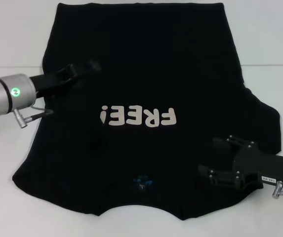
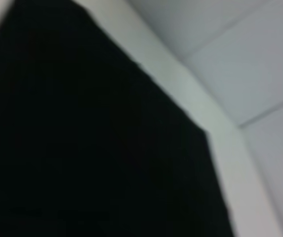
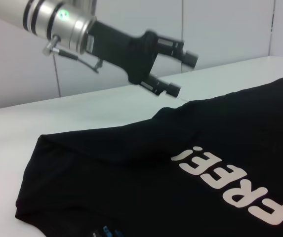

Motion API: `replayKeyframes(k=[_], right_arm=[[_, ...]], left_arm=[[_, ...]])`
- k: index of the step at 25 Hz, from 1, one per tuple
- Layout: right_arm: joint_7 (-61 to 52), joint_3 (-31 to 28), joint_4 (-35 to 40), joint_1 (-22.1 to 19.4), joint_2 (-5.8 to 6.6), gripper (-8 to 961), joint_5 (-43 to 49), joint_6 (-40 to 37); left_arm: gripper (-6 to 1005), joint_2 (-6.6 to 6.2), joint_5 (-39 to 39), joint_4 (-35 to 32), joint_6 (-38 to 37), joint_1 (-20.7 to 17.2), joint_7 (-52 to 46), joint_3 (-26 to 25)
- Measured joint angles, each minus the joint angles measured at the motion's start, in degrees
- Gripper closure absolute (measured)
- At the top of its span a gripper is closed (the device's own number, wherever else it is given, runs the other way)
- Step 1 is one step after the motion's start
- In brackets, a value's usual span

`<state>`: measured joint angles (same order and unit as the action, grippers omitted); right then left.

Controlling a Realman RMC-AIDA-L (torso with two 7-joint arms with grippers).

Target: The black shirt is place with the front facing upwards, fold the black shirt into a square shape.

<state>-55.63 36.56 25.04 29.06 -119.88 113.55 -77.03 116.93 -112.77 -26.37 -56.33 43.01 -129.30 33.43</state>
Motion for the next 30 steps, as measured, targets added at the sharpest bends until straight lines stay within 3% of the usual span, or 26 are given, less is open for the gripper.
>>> replayKeyframes(k=[6, 10, 12, 16, 19, 25, 30], right_arm=[[-5.69, -2.4, 1.1, -0.33, 0.18, 74, -0.23, 0.48], [-26.76, -2.55, 8.51, -0.2, 1.31, 75, 1.67, 1.51], [-39.76, -2.28, 12.68, 0.44, 2.61, 75, 5.32, 1.6], [-66.18, -2.19, 19.18, 3.74, 6.59, 76, 17.02, -0.75], [-81.36, -2.51, 22.31, 6.81, 8.32, 76, 26.34, -2.28], [-91.62, -2.51, 24.87, 11.95, 7.78, 77, 41.09, 0.38], [-92.66, -2.01, 20.03, 13.94, 7.25, 78, 43.71, 6.6]], left_arm=[[125, -1.02, 6.73, -1.14, -13.79, -5.43, 12.83, -0.13], [125, -1.78, 6.77, -2.89, -24.18, -10.5, 24.98, 0.28], [125, -1.83, 5.76, -4.52, -28.83, -12.98, 31.71, 1.1], [126, -1.41, 4.44, -7.18, -34.32, -17.29, 43.52, 2.6], [126, -1.14, 4.34, -7.25, -36.13, -18.91, 49.31, 2.65], [126, -0.37, 1.14, -7.04, -36.64, -18.96, 51.7, 2.77], [126, -0.28, 0.24, -6.93, -36.77, -18.83, 51.59, 2.77]])
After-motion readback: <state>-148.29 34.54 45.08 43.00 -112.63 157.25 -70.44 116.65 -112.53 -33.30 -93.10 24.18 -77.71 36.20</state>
